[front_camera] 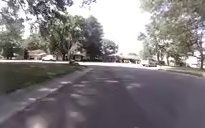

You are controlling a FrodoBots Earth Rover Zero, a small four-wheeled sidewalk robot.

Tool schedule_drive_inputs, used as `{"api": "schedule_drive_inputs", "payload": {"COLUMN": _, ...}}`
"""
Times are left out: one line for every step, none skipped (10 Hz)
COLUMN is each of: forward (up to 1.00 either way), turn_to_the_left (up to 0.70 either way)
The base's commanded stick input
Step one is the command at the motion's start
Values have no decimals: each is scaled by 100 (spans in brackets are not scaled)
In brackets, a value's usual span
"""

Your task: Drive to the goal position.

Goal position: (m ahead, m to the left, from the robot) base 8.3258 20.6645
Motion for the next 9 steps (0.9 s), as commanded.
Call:
{"api": "schedule_drive_inputs", "payload": {"forward": 100, "turn_to_the_left": 0}}
{"api": "schedule_drive_inputs", "payload": {"forward": 100, "turn_to_the_left": 0}}
{"api": "schedule_drive_inputs", "payload": {"forward": 100, "turn_to_the_left": 0}}
{"api": "schedule_drive_inputs", "payload": {"forward": 100, "turn_to_the_left": 0}}
{"api": "schedule_drive_inputs", "payload": {"forward": 100, "turn_to_the_left": 0}}
{"api": "schedule_drive_inputs", "payload": {"forward": 100, "turn_to_the_left": 0}}
{"api": "schedule_drive_inputs", "payload": {"forward": 100, "turn_to_the_left": 0}}
{"api": "schedule_drive_inputs", "payload": {"forward": 100, "turn_to_the_left": 0}}
{"api": "schedule_drive_inputs", "payload": {"forward": 100, "turn_to_the_left": 0}}
